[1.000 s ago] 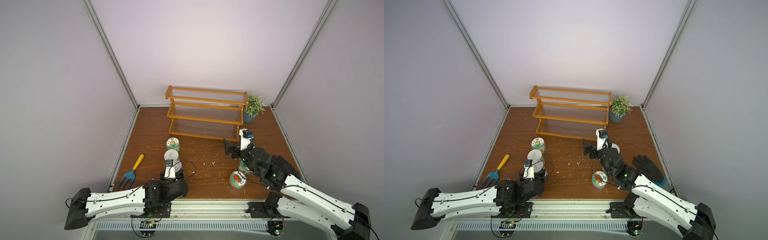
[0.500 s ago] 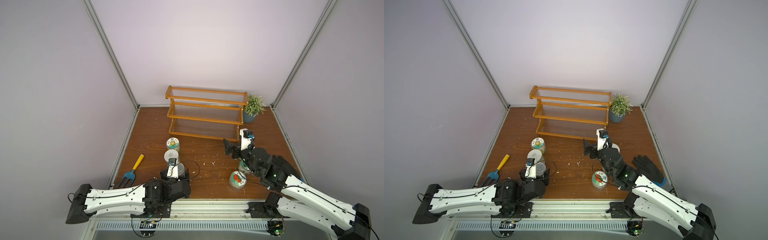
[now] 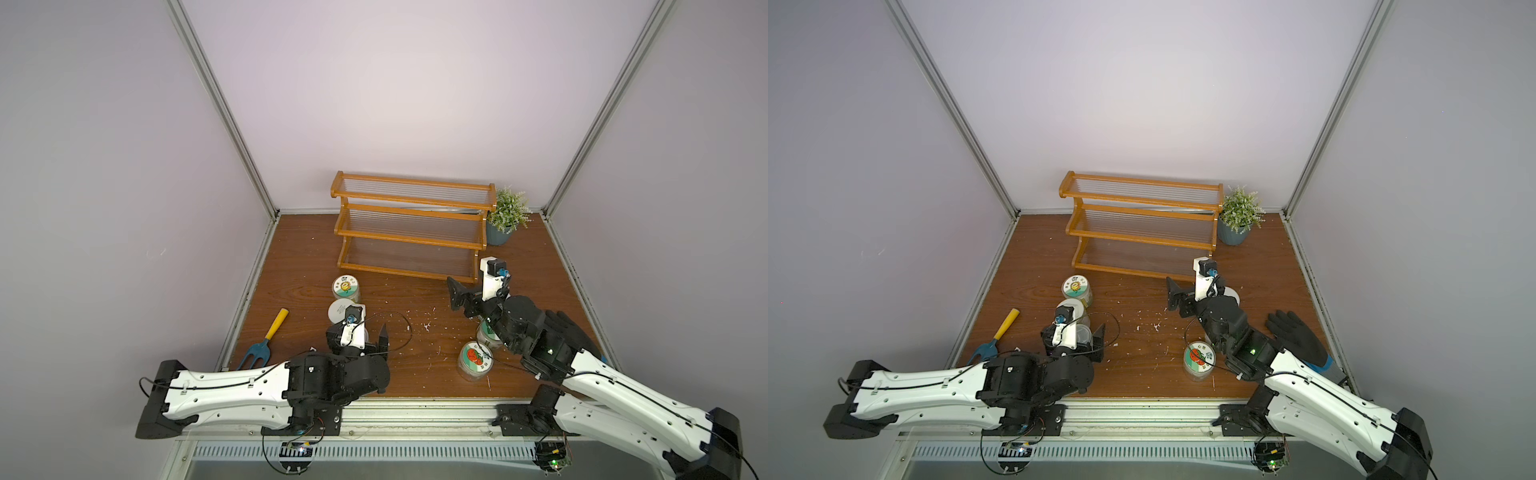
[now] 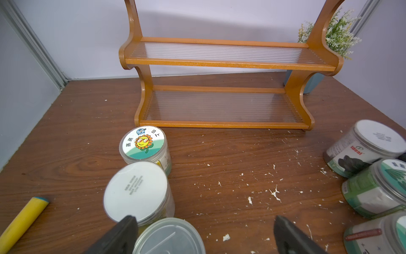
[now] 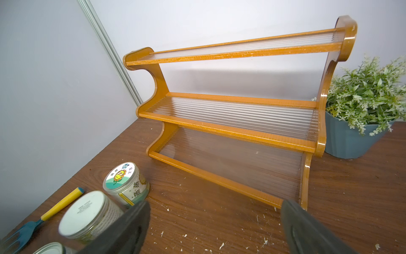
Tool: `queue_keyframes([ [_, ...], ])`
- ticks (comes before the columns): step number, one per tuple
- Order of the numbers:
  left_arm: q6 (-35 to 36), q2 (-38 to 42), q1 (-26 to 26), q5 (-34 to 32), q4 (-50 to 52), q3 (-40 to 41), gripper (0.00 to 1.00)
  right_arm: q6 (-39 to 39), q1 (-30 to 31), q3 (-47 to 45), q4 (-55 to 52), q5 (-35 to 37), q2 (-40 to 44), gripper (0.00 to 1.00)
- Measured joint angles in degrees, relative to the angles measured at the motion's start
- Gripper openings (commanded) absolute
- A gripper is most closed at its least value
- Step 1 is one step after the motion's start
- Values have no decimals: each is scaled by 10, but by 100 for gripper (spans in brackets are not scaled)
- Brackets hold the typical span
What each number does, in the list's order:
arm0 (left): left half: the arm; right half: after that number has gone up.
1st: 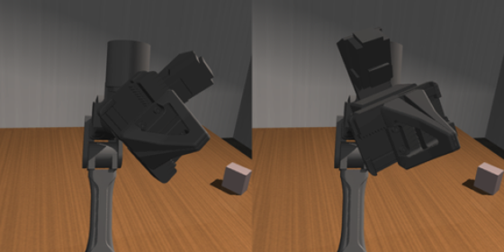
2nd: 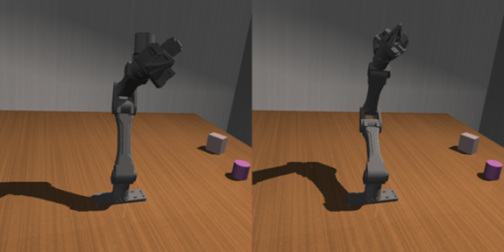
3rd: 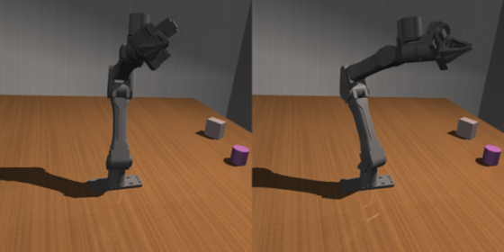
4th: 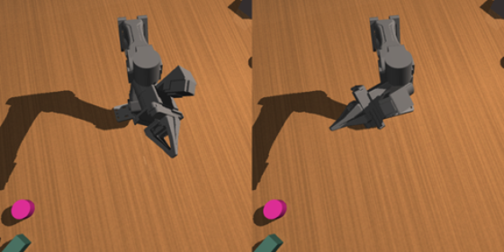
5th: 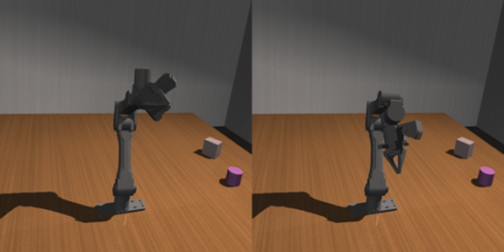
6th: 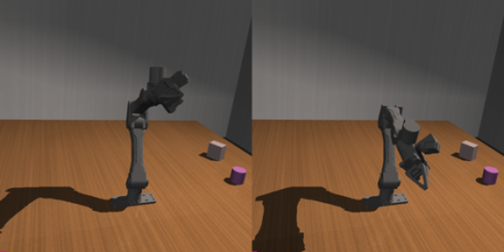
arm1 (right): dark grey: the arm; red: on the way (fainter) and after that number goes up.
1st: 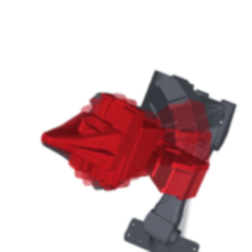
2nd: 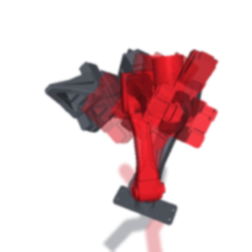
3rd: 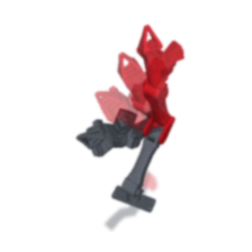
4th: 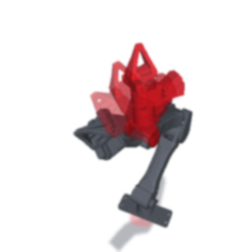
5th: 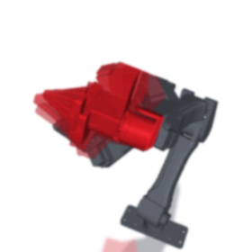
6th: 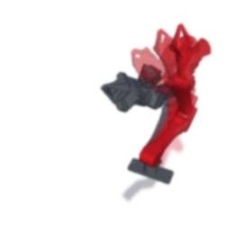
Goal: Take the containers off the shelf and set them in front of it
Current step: Place the container at the center of the board, then reset both arms
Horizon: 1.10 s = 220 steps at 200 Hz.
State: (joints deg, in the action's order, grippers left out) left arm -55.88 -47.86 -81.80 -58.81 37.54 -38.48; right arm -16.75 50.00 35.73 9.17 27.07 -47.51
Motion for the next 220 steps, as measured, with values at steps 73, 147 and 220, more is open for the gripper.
queue_keyframes([
  [73,281,86,168,8,-218,23,99,19,-60,-10,23,-25,-44,99],
  [147,439,-39,494,296,-438,21,99,37,-182,-18,50,-100,-66,99],
  [220,477,-145,619,412,-615,62,99,59,-270,-48,69,-120,-78,99],
])
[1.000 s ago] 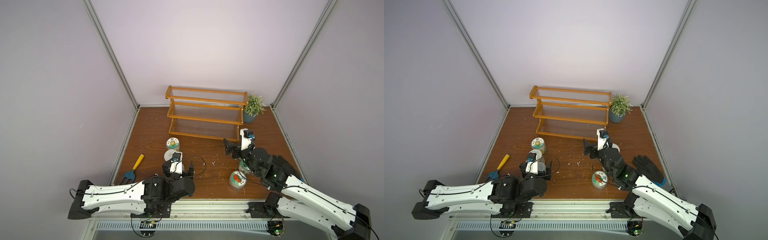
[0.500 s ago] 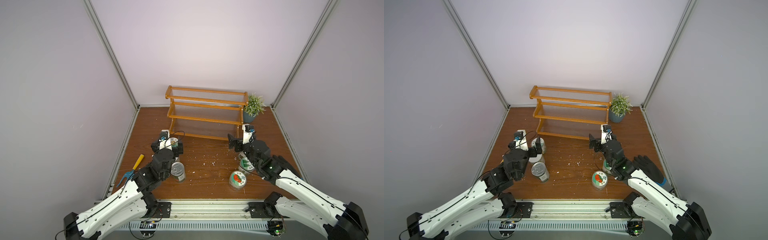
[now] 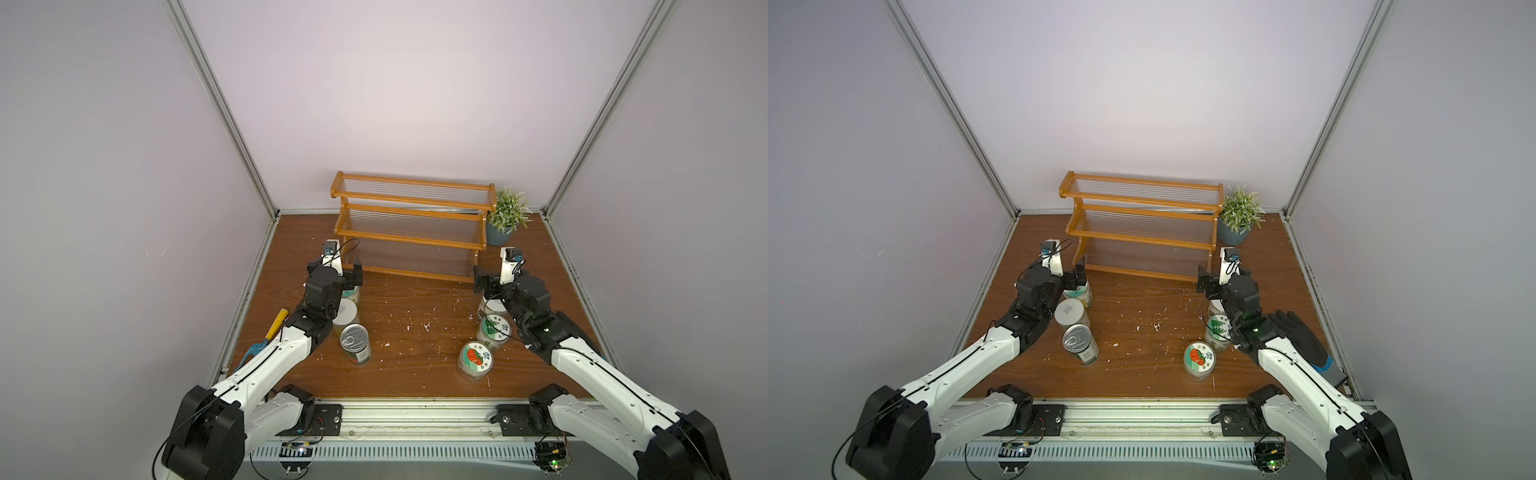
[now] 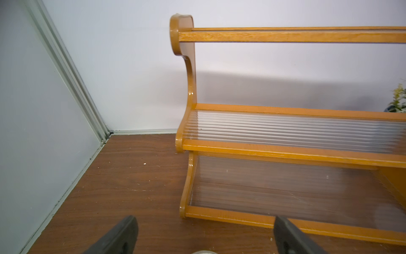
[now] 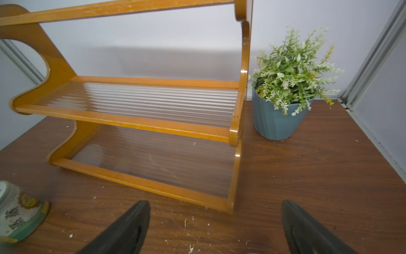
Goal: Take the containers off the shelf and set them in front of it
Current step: Reset both arms
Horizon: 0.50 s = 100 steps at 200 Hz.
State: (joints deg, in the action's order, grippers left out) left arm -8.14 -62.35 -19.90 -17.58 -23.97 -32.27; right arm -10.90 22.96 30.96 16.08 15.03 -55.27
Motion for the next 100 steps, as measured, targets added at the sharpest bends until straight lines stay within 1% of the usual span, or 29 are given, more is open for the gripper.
queue_keyframes([
  [30,24,-31,49,27,-63,6,99,7,-31,-21,39,2,-14,99],
  [58,29,-63,87,60,-122,19,99,14,-49,-39,67,3,-41,99],
  [79,29,-80,109,80,-156,35,99,26,-54,-49,89,14,-57,99],
  [100,35,-97,118,92,-176,39,99,41,-59,-59,120,28,-71,99],
])
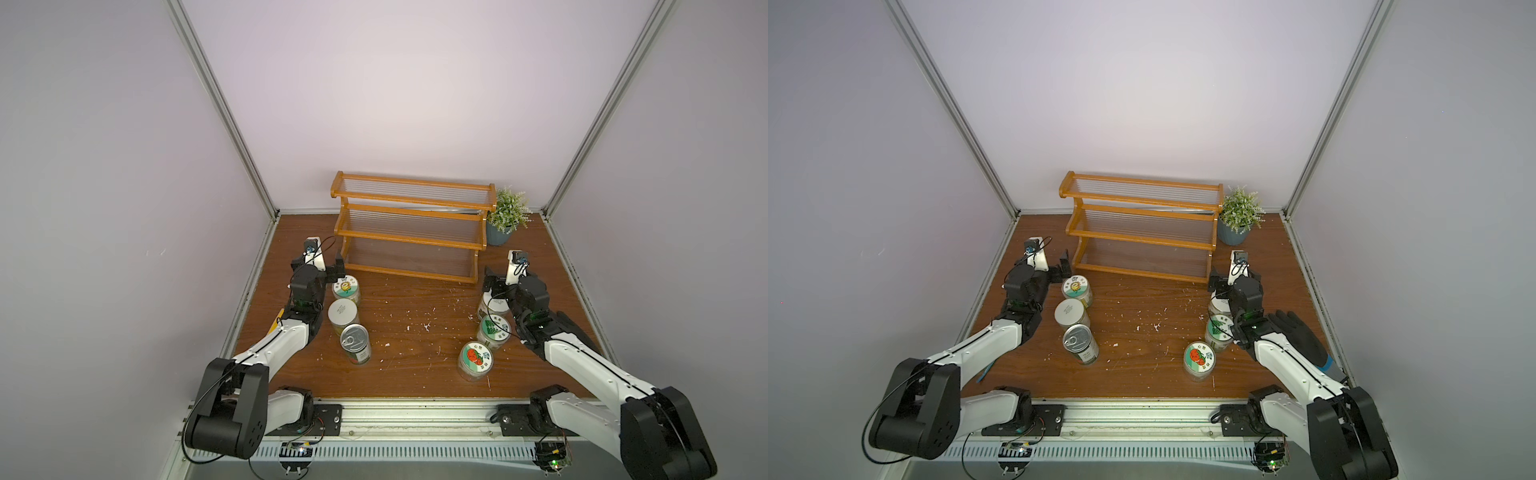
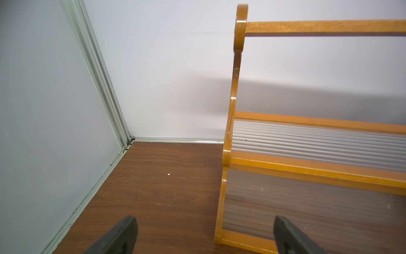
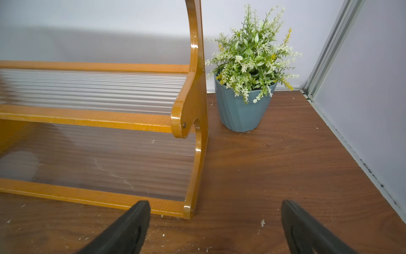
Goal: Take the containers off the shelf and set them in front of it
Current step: Reset both arms
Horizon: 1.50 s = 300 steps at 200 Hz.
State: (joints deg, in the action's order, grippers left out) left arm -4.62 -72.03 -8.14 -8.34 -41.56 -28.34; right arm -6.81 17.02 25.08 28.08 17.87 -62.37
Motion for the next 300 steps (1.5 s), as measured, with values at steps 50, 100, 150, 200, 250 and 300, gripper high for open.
queue_keyframes([
  [50,7,-16,25,19,-47,28,99,37,-33,-15,83,35,-86,99],
  [100,10,-58,70,28,-69,40,99,52,-40,-68,240,59,-148,99],
  [150,10,-112,76,20,-95,58,99,78,-46,-101,384,60,-195,99],
  [200,1,-144,77,4,-164,81,99,79,-75,-153,508,38,-220,99],
  [250,1,-141,77,1,-197,103,99,77,-85,-177,587,22,-249,99],
  [300,5,-146,62,-38,-290,159,99,75,-85,-181,599,27,-253,99],
])
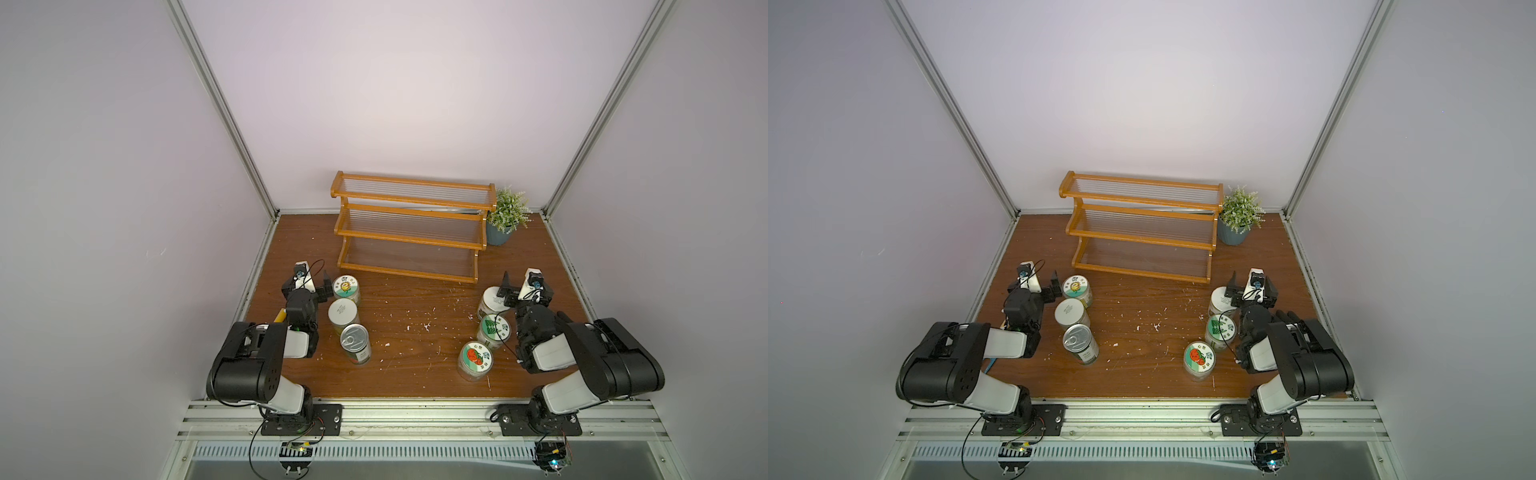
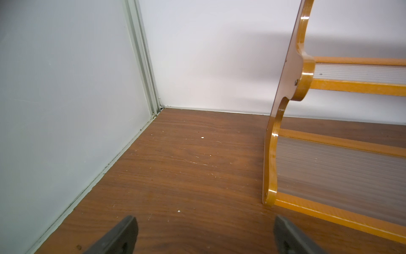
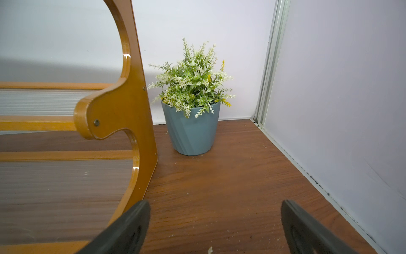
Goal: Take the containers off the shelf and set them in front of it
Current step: Reset both arms
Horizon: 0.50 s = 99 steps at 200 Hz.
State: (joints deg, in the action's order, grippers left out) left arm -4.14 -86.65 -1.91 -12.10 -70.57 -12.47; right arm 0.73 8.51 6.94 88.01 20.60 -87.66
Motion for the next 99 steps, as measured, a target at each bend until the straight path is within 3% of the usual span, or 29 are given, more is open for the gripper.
queue_keyframes([
  [99,10,-24,-14,-48,-63,19,99,-1,0,10,-18,2,2,99],
])
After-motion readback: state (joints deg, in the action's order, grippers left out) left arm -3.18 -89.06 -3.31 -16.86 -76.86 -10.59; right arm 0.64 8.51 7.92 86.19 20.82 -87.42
